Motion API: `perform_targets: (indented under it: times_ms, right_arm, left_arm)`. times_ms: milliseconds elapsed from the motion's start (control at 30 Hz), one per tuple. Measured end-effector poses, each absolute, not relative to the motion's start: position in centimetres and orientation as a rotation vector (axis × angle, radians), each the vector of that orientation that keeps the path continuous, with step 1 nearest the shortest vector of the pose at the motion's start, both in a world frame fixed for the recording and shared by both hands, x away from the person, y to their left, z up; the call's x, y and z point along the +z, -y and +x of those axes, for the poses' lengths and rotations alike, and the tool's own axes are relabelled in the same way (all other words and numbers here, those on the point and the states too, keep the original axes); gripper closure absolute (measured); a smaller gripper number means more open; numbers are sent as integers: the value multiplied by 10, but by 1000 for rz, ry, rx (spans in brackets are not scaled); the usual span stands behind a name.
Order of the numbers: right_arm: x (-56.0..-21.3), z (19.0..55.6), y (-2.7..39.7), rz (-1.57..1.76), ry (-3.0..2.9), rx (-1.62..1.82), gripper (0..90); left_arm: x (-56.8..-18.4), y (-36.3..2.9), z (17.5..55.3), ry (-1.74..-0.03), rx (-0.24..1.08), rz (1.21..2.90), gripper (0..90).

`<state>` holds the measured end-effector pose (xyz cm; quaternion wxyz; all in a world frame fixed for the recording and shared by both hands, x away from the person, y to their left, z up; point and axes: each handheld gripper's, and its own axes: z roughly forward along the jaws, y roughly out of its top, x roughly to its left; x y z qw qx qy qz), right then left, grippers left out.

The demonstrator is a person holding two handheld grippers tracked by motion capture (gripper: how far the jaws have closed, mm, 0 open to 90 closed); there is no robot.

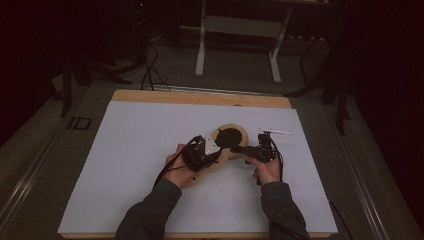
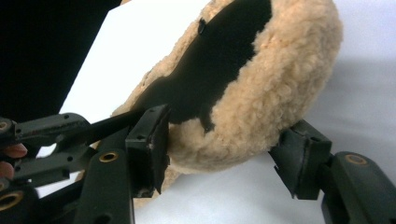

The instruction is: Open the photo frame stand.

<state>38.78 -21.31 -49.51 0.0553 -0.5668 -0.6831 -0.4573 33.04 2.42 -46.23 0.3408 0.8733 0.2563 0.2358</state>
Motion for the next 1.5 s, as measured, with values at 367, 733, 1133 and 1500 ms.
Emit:
perform_targets:
  times_ms: [367,733,1133,1500]
  right_arm:
    - [-490,388,211,-1700,2048,-1444,476]
    - [-483,389,207,-1693,2016,-1506,514]
    - [-477,390,203,-1681,2034,-1521,521]
    - [-471,390,200,-1651,2082,-1527,521]
  left_arm:
    - [-455,-36,331,-689,465,2198,678]
    - [-454,-49,331,-706,425,2171,609]
    - [-459,-72,334,-742,377,2185,532]
    - [-460,-97,333,-733,313,2173,525]
